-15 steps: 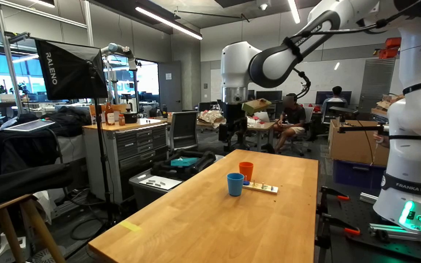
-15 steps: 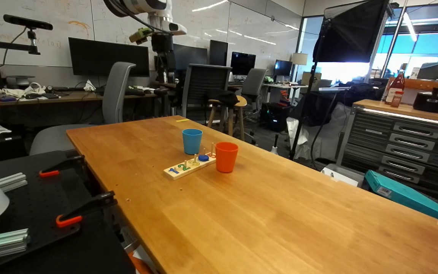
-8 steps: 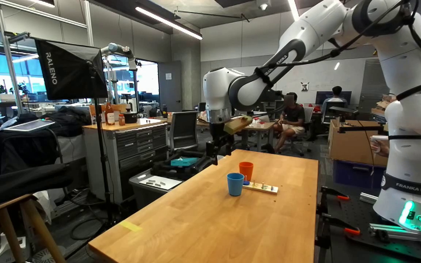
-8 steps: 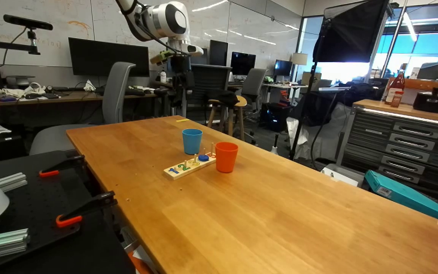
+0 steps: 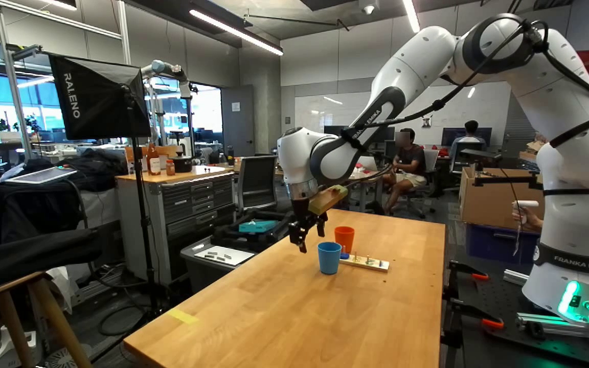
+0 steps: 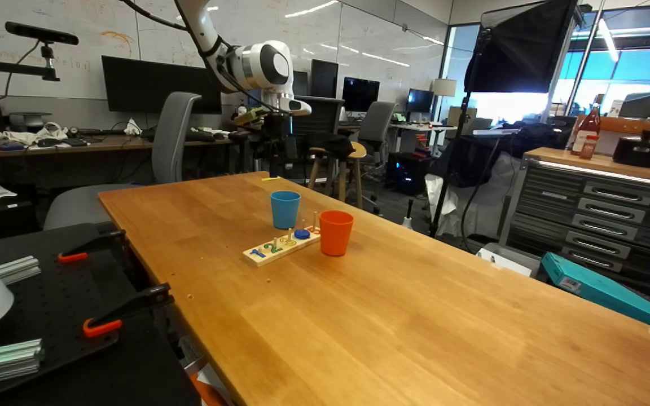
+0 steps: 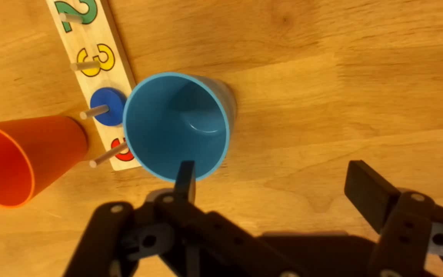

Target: Put the blue cup in the orange cup

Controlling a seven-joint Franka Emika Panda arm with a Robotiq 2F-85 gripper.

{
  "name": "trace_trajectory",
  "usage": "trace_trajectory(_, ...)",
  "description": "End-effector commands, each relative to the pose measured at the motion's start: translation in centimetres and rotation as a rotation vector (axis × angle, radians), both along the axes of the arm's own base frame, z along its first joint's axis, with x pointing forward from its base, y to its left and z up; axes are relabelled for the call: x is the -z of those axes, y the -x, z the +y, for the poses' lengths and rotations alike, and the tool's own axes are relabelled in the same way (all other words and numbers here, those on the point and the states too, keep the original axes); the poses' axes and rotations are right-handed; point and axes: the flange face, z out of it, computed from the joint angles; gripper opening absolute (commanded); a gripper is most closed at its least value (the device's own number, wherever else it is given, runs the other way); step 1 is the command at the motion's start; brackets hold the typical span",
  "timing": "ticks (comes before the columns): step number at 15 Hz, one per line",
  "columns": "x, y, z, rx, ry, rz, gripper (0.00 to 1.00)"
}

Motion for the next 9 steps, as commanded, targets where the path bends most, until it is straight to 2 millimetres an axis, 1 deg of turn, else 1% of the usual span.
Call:
trace_trajectory(1,2.0,-1.0,0.2,0.013,0.014,0.007,1.00)
trace_trajectory(3,2.7,-0.8,-0.1,0.018,0.022,0.018,1.00)
trace_trajectory(7,3.3,-0.8,-1.4,0.041,0.038,0.023,1.00)
trace_trajectory(9,3.8,-0.5,-2.0,0.047,0.046,0.028,1.00)
